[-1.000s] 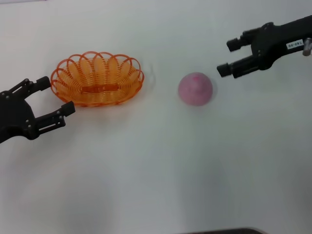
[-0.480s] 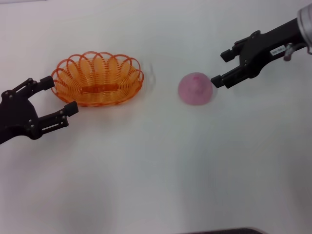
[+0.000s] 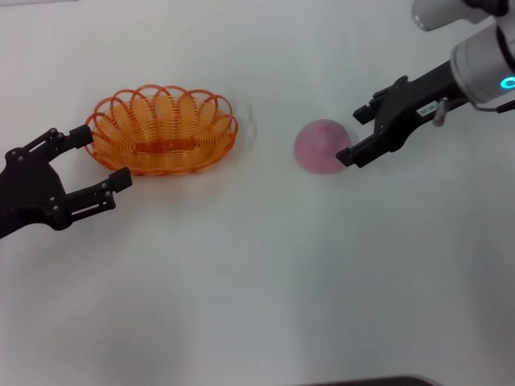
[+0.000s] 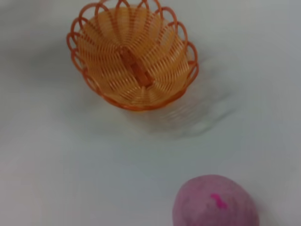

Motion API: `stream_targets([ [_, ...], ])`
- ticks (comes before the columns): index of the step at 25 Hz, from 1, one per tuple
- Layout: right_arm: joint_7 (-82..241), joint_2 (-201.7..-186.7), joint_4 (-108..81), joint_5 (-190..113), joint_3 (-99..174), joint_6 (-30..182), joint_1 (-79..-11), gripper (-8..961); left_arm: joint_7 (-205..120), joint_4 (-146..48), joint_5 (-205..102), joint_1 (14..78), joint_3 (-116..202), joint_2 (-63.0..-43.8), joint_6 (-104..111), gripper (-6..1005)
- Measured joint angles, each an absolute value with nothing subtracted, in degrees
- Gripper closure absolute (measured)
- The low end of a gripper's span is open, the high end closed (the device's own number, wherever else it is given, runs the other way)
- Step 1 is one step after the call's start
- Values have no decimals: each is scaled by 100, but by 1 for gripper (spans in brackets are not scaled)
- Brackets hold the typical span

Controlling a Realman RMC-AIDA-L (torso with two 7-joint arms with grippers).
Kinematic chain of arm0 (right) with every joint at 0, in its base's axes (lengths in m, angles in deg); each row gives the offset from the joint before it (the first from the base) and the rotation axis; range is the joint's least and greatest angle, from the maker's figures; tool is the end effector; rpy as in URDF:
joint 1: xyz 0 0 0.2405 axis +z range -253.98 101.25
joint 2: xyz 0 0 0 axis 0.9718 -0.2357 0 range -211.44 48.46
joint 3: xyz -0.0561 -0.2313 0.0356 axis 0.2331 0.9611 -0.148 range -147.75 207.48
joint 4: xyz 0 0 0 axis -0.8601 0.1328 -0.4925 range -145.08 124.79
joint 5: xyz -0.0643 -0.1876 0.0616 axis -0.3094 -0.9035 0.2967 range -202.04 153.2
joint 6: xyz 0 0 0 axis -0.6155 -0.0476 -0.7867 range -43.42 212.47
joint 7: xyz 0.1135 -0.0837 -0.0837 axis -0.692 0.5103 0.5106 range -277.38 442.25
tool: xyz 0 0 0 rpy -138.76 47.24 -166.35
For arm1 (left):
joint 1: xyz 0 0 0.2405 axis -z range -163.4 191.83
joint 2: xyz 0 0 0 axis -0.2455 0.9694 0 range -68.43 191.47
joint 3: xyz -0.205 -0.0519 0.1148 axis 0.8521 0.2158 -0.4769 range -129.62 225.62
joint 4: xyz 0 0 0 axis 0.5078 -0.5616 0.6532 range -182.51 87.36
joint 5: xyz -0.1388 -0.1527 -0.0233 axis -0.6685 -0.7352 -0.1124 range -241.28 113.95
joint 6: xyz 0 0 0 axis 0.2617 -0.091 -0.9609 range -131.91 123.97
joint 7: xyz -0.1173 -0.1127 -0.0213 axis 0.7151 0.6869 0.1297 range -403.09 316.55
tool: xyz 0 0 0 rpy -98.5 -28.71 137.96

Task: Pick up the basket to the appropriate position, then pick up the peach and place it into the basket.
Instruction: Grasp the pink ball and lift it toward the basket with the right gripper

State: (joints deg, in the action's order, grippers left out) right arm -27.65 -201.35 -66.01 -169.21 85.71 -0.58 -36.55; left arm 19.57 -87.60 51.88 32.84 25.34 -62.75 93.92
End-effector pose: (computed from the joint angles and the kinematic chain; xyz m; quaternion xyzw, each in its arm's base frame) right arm 0.2188 0.3683 -0.0111 -0.9628 0.2297 -0.0838 0.1148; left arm -0.2856 0.2656 0.0031 -0.8991 -0.2000 -0.3119 0.2330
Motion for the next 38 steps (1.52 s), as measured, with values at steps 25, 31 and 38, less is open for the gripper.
stream_targets([
  [25, -2778, -20146, -5795, -16899, 9044, 781, -3325, 95, 1957, -8747, 5191, 3285, 2533, -6285, 9394, 94],
  [31, -2778, -20146, -5779, -16900, 9052, 806, -3320, 97, 1969, -8806, 5317, 3285, 2527, -6272, 9402, 95],
  [38, -2781, -20147, -5778, -16898, 9051, 807, -3321, 101, 2350, -9491, 5957, 3258, 2528, -6242, 9545, 95],
])
